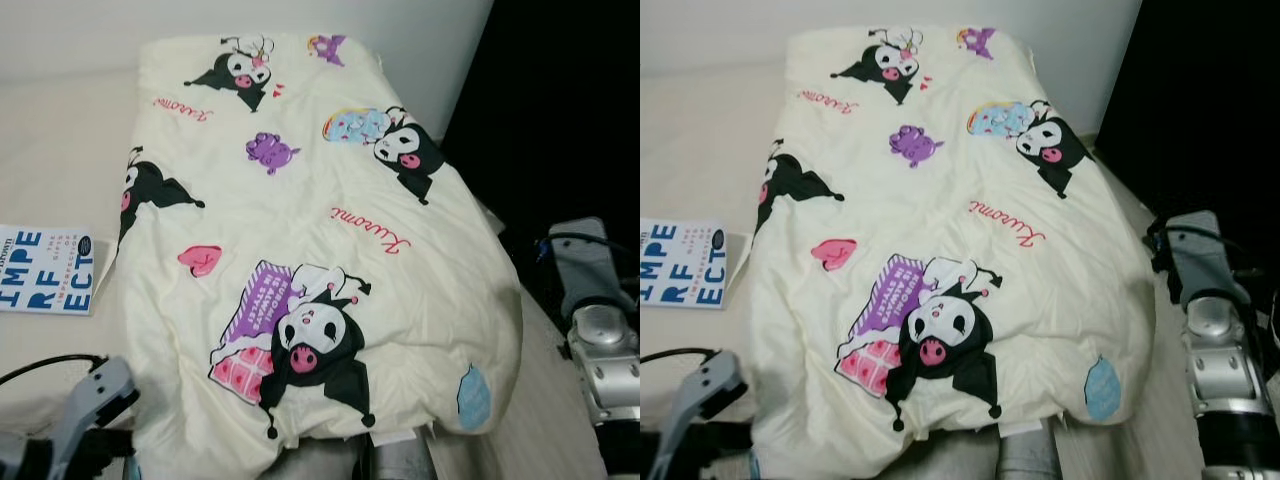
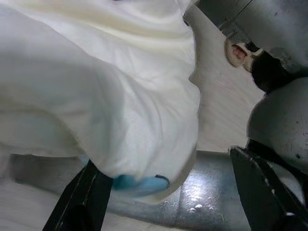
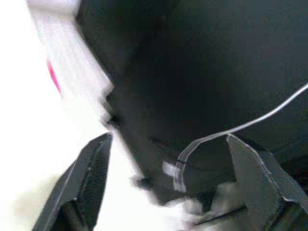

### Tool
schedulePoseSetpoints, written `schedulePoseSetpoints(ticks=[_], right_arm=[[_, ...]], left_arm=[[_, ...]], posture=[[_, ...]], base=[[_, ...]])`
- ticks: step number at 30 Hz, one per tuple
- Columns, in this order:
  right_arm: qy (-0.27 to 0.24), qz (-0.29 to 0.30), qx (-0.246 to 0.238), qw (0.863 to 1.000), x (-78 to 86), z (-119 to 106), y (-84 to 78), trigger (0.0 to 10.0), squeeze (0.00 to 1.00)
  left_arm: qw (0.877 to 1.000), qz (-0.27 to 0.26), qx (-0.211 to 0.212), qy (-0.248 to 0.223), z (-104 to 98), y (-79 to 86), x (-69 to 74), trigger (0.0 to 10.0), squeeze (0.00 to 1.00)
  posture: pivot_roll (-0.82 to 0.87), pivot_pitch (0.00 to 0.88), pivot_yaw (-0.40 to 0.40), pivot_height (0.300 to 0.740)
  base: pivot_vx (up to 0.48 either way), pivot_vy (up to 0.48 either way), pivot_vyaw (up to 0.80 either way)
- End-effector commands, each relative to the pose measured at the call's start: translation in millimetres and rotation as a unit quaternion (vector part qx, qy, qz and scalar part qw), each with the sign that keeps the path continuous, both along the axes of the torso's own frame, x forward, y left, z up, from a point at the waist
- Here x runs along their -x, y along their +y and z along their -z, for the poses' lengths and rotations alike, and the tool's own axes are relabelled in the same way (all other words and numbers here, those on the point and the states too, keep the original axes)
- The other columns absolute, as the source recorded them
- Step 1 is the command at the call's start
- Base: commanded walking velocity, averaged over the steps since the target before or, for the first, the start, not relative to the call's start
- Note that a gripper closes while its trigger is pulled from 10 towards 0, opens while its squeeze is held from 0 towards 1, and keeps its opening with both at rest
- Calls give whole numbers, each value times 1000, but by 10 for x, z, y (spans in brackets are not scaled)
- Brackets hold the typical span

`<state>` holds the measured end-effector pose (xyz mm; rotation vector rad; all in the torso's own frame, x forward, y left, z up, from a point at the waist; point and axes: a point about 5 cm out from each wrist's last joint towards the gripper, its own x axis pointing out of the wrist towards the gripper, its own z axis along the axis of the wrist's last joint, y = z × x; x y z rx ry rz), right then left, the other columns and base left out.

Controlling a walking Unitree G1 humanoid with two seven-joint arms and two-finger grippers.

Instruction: Clean up the room

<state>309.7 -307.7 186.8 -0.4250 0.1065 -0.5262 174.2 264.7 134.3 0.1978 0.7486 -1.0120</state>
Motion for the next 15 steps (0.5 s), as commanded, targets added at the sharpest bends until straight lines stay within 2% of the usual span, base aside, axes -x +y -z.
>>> schedulePoseSetpoints(ticks=[1,2,3,4,5,7,8,9,10,11,12,13,14,15], right_arm=[[-42,-4,-11,999,-34,0,49,10000,0],[-42,-4,-11,999,-34,0,49,10000,0],[-59,-2,0,998,-56,2,92,10000,0],[-59,-2,0,998,-56,2,92,10000,0],[-51,-23,-17,998,-89,81,159,10000,0],[-51,-23,-17,998,-89,81,159,10000,0],[-33,-55,-43,997,-119,184,260,10000,0],[-16,-124,-106,987,-144,317,473,10000,0],[-9,-172,-148,974,-151,393,628,10000,0],[-24,-229,-182,956,-148,404,814,10000,0],[-31,-265,-201,943,-143,407,948,10000,0],[-35,-293,-210,932,-139,403,1055,10000,0],[-35,-293,-210,932,-139,403,1055,10000,0],[-41,-327,-216,919,-134,404,1200,10000,0]], left_arm=[[998,3,-5,-56,-230,65,-88,10000,1000],[998,3,-5,-56,-230,65,-88,10000,1000],[997,2,3,-82,-332,72,-121,10000,314],[997,2,3,-82,-332,72,-121,10000,314],[994,0,26,-110,-444,61,-161,10000,0],[994,0,26,-110,-444,61,-161,10000,0],[988,0,65,-139,-581,32,-185,10000,0],[972,-2,135,-193,-756,-21,-231,10000,0],[956,-2,184,-230,-878,-51,-250,10000,0],[934,-18,235,-268,-959,-57,-299,10000,0],[917,-40,268,-294,-981,-51,-354,10000,0],[904,-67,281,-317,-961,-42,-425,10000,0],[904,-67,281,-317,-961,-42,-425,10000,0],[883,-124,291,-347,-903,-24,-559,10000,0]], posture=[[-81,157,-57,471],[-81,157,-57,471],[-81,157,-57,471],[-81,157,-57,471],[-81,149,-60,471],[-81,149,-60,471],[-78,146,-63,471],[-71,139,-62,471],[-71,139,-62,471],[-66,135,-57,471],[-66,135,-57,476],[-64,132,-55,481],[-64,132,-55,481],[-64,130,-53,491]], base=[[0,0,0],[0,0,0],[0,0,0],[0,0,0],[0,0,0],[0,0,0],[0,0,0],[0,0,0],[0,0,0],[0,0,0],[0,0,0],[0,0,0],[0,0,0],[0,0,0]])
